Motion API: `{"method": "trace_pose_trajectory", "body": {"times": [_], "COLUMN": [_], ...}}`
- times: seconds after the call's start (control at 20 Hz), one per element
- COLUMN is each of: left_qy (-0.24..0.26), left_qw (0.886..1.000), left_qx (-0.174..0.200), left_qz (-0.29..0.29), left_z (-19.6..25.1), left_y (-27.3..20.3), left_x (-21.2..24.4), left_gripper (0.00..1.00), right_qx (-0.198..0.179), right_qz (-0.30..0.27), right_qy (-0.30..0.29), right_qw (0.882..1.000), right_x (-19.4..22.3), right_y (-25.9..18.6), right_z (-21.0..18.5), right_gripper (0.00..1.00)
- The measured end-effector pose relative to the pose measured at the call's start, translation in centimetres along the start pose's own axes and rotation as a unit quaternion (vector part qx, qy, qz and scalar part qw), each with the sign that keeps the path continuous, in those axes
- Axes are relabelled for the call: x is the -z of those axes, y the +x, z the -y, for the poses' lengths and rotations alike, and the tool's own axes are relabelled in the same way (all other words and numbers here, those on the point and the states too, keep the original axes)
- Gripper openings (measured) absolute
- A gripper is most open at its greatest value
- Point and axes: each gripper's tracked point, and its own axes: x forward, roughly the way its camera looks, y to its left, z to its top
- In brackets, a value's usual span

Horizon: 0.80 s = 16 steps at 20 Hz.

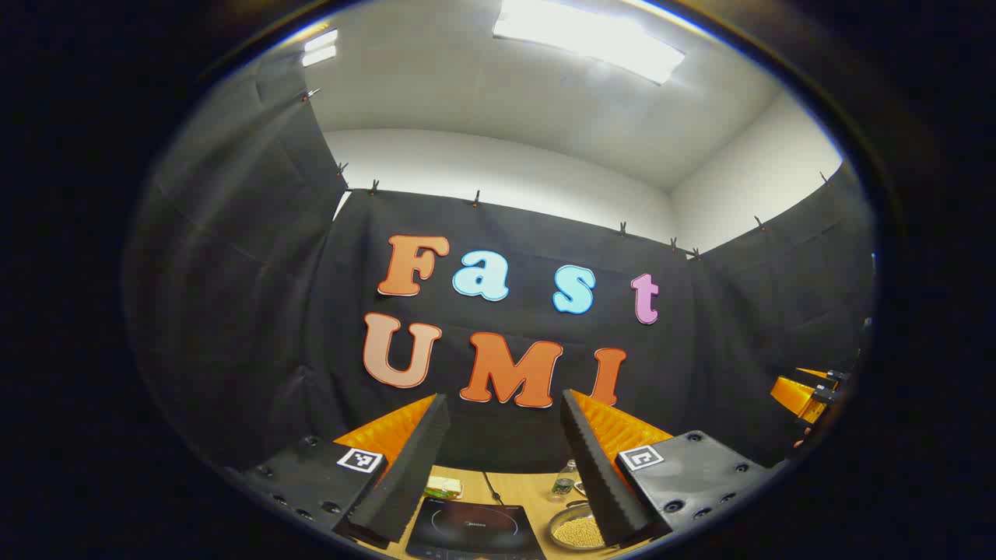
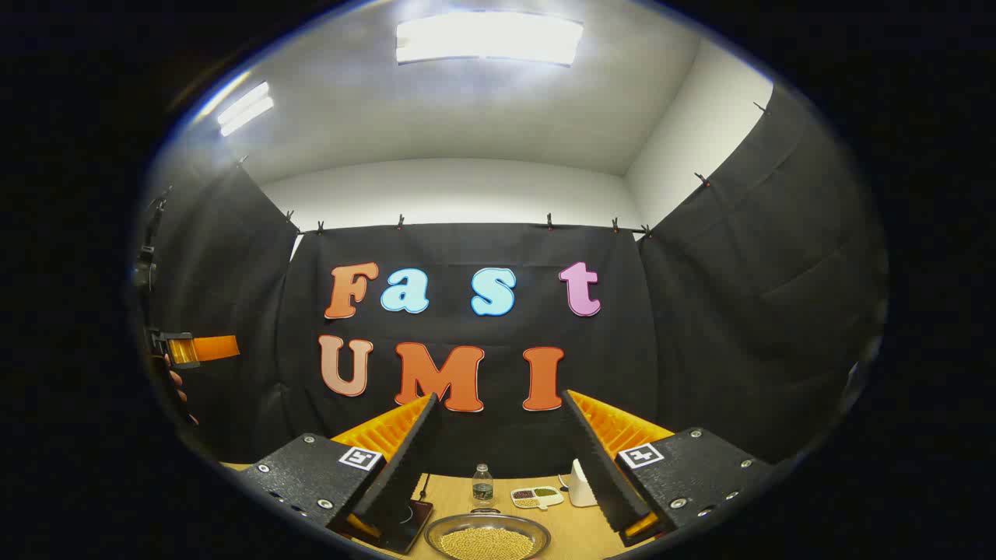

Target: First push the handle of the pot to place it horizontally, then grasp the pot with both hands and set it on the induction cooktop.

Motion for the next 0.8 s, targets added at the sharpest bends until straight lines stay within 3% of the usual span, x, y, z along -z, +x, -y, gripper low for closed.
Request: {"method": "trace_pose_trajectory", "body": {"times": [0.8], "left_qy": [-0.004], "left_qw": [0.999], "left_qx": [-0.027], "left_qz": [0.023], "left_z": [-1.3], "left_y": [0.7], "left_x": [0.7], "left_gripper": [0.95], "right_qx": [-0.034], "right_qz": [-0.012], "right_qy": [0.008], "right_qw": [0.999], "right_x": [2.7], "right_y": [1.8], "right_z": [-1.1], "right_gripper": [0.95]}}
